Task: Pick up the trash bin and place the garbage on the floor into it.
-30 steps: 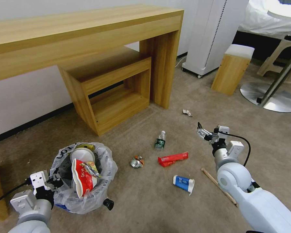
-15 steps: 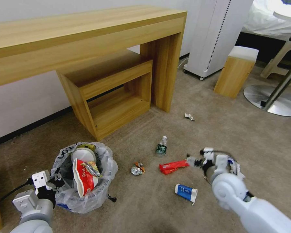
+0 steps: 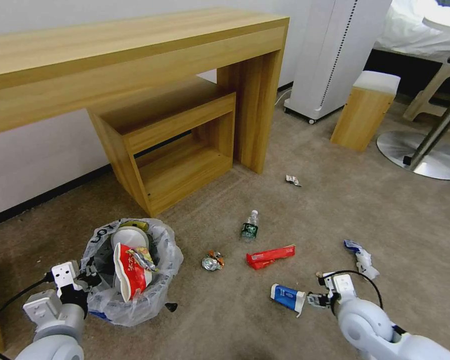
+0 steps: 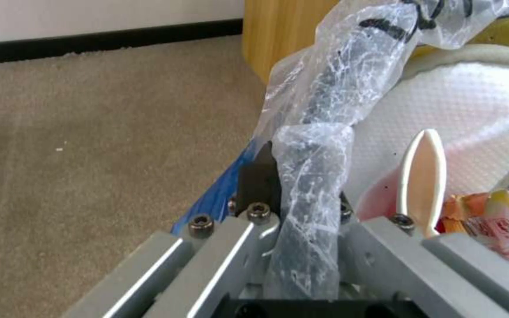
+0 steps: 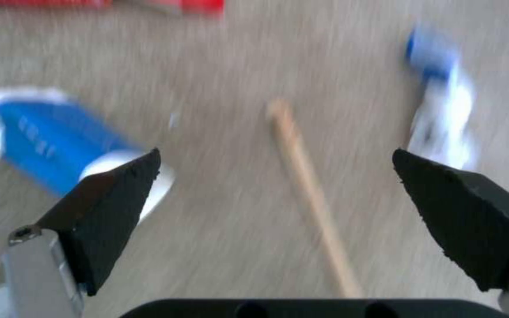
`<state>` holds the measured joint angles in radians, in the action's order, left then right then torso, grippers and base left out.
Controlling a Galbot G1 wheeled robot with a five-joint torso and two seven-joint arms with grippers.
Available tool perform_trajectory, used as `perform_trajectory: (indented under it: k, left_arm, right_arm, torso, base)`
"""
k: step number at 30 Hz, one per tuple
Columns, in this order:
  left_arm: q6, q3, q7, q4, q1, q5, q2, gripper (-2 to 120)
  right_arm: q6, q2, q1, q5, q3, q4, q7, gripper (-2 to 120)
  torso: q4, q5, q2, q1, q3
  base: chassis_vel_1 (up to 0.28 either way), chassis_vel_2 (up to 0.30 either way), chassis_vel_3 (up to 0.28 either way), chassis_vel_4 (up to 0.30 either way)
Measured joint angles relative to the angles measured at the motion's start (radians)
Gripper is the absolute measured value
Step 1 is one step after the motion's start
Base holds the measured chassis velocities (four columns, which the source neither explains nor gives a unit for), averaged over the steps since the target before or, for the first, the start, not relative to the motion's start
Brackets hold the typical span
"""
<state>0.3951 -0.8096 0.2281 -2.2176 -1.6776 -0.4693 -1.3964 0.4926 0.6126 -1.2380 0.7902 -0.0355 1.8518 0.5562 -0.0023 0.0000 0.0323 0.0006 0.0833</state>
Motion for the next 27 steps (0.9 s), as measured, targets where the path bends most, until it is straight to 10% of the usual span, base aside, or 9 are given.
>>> perform_trajectory:
  k: [11, 27]
  left_arm:
    - [0.000, 0.004, -0.002, -0.033, -0.014, 0.011, -0.020, 1]
    - [-0.011, 0.005, -0.005, -0.030, -0.019, 0.026, -0.046, 1]
  right_arm:
    - [-0.331, -0.005, 0.055, -0.336, -0.122, -0.149, -0.309, 97]
    - [-0.420, 0.006, 0.161, -0.432, -0.308, -0.338, -0.346, 92]
  torso:
    - [0.0000, 0.0002, 0.000, 0.000, 0.000]
    - [-0.0001, -0.0001, 0.000, 0.000, 0.000]
  base:
    - [0.000, 0.000, 0.000, 0.000]
    - [0.000, 0.000, 0.000, 0.000]
